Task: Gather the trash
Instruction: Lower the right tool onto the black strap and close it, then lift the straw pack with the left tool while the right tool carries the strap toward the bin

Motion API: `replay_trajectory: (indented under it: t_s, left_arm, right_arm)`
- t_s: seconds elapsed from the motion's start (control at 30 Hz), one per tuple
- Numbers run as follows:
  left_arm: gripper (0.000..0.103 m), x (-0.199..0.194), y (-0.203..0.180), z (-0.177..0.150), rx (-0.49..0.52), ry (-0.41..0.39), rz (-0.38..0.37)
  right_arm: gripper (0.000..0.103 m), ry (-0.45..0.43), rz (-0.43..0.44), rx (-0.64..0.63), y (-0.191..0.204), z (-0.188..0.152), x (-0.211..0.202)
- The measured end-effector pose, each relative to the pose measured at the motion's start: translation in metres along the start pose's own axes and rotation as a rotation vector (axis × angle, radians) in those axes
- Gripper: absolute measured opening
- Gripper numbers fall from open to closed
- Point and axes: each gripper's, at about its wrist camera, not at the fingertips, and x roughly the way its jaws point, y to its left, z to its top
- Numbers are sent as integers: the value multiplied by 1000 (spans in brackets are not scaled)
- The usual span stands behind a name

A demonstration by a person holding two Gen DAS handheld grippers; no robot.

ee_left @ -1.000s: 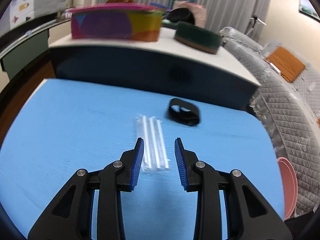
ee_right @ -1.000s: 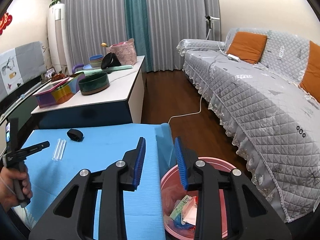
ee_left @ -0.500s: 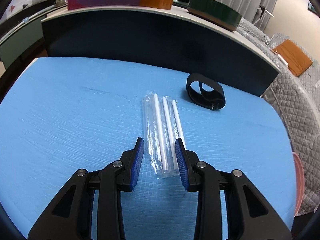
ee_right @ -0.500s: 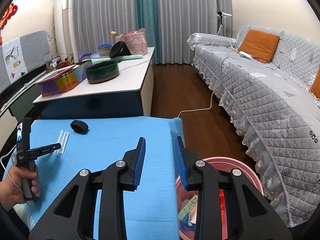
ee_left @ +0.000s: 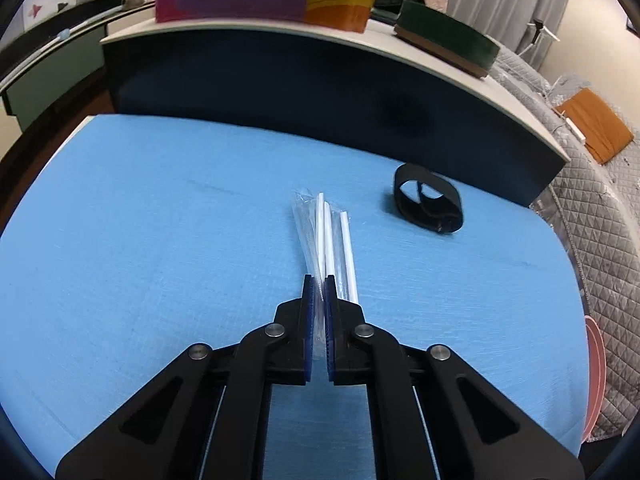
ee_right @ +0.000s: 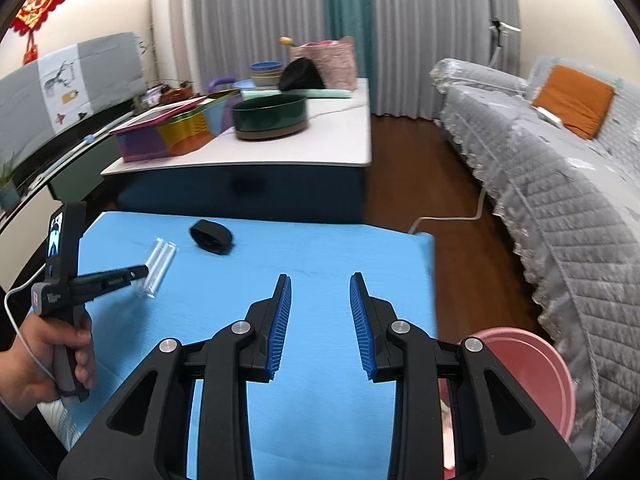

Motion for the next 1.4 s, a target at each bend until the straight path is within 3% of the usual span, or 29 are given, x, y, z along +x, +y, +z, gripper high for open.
replay_trajectory:
  t_s: [0.13,0.43,0.7,0.83,0.97,1.07,1.17,1.4]
  left_arm:
    - [5,4,7,0,-54,43,-9]
    - [5,-4,14,3,-103,55,-29]
    - [4,-6,26,6,-134,66,-41]
    - [5,-7,27,8,-133,70,-51]
    - [4,-8,28,9,-130,68,-58]
    - [4,-11,29,7,-124,68,-61]
    - [5,-13,28,7,-116,64,-62]
    - [5,-29,16,8,-84,36,-66]
  right_arm:
    - [31,3,56,-40,30,13,27]
    - [37,73,133,-129,94,35,112]
    - [39,134,124,-78,104,51,180]
    - [42,220,153,-29,103,45,209]
    - [40,273,168,4,102,33,219]
    - [22,272,177,15,102,32,216]
    - [12,243,170,6,103,34,206]
    - [9,174,167,-3,96,44,168]
